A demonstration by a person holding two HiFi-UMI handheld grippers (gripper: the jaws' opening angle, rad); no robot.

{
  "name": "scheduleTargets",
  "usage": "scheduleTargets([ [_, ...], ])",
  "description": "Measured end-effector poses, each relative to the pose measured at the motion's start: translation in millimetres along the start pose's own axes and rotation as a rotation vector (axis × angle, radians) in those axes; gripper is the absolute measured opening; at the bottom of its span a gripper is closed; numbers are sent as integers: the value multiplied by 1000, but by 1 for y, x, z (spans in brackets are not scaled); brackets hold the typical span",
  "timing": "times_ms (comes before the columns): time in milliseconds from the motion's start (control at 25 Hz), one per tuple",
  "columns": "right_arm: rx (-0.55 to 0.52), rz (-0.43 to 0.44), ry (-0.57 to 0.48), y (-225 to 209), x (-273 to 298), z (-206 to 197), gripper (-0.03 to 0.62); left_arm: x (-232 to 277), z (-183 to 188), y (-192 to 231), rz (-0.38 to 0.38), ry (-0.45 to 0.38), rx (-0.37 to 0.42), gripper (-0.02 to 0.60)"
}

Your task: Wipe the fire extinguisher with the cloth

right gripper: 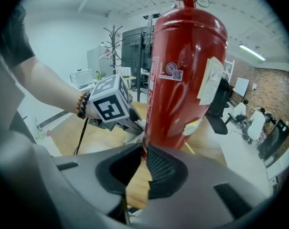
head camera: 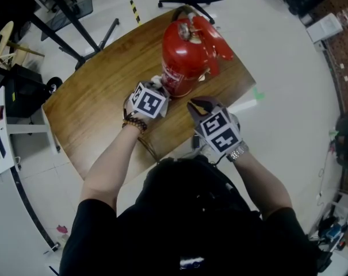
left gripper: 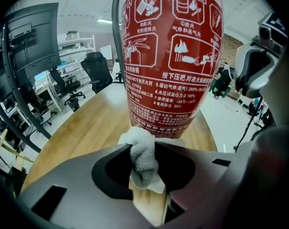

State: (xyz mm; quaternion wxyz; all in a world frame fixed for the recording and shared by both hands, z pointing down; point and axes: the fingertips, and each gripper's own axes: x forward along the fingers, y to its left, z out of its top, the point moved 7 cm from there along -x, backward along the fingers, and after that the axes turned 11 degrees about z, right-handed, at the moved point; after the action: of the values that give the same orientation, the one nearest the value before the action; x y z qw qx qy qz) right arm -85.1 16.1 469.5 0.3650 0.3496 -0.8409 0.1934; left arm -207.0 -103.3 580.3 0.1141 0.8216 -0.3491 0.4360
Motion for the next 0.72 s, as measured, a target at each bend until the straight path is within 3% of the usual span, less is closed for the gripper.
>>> scheduleTargets([
  [200, -3, 4, 2, 2, 1, 2, 52, 10, -12, -2, -25, 54, 16, 110],
  [720, -18, 13, -1, 5, 2, 3, 52, -22, -4, 25, 21, 11, -11, 110],
])
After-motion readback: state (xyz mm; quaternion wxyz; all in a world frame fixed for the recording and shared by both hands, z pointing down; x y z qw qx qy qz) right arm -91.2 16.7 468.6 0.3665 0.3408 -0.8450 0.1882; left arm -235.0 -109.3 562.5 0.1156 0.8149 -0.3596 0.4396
